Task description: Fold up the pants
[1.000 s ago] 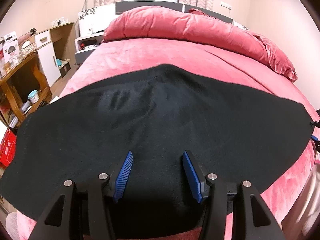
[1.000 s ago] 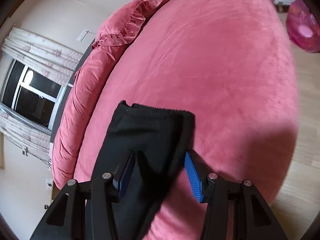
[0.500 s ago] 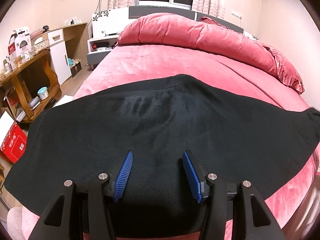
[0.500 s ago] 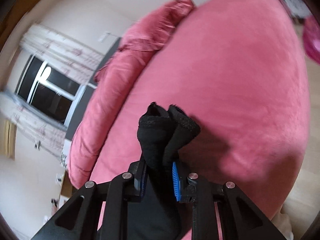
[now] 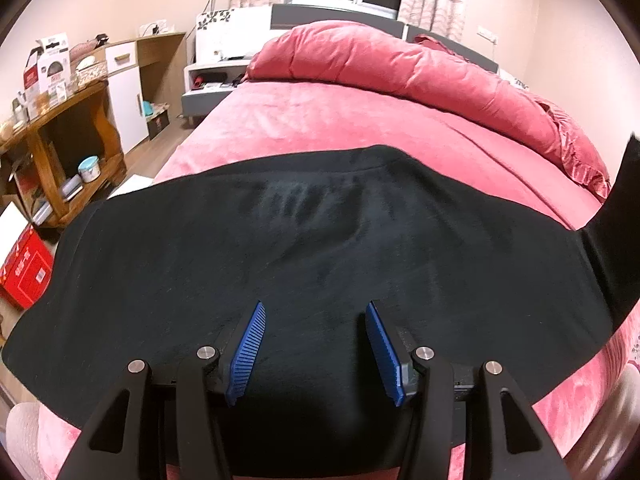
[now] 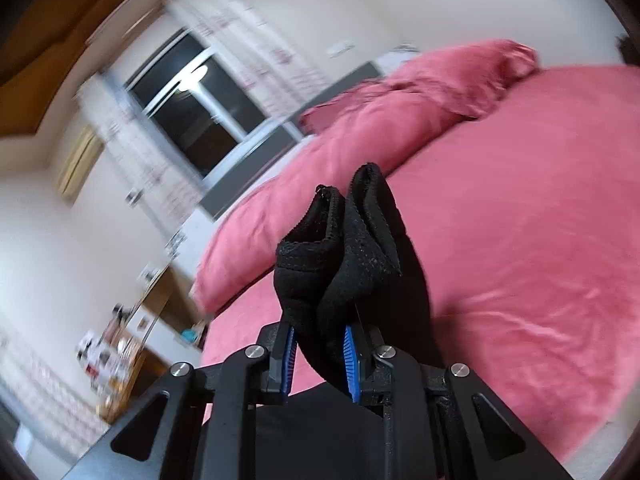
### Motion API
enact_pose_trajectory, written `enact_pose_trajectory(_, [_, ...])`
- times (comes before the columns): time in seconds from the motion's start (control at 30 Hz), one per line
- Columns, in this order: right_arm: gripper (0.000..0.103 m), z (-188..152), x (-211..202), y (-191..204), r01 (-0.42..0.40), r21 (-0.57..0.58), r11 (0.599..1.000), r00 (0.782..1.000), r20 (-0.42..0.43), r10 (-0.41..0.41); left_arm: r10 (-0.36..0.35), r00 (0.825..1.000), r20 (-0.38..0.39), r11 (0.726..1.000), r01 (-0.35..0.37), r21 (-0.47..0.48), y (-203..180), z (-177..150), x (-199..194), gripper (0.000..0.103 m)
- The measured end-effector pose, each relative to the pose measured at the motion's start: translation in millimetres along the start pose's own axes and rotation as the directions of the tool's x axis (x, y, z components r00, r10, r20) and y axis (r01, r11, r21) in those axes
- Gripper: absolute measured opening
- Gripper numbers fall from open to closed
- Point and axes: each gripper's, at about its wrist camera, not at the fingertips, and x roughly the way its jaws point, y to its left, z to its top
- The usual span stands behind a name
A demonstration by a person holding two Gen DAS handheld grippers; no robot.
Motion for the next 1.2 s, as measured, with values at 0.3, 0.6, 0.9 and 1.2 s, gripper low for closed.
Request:
enact_pose_trajectory(0.3, [0.021, -53, 33, 78, -0.144, -0.182, 0.973, 0.98, -0.16, 0.115, 0.005, 1.0, -0.02, 1.0, -0.005, -0.004, 4, 0, 5, 0.053])
enact_pose_trajectory(0.6, [0.021, -112, 82, 115, -0.226, -0.286, 0.931, 0.932, -0.342, 0.121, 0.0, 1.0, -0.022, 1.0, 0.0, -0.008, 5, 0, 7, 0.054])
enact_pose_trajectory(0.9, [0.021, -171, 114, 123, -0.285, -0.359, 0.889, 0.871, -0.485, 0.083, -0.001, 1.0, -0.019, 1.0, 0.001, -0.007, 5, -1, 7, 0.055])
enact_pose_trajectory(1.2, [0.04, -233, 148, 114, -0.29, -0.489, 0.823, 0.795, -0.602, -0.078, -0.022, 1.0, -0.016, 1.0, 0.022, -0.009, 5, 0, 7, 0.056])
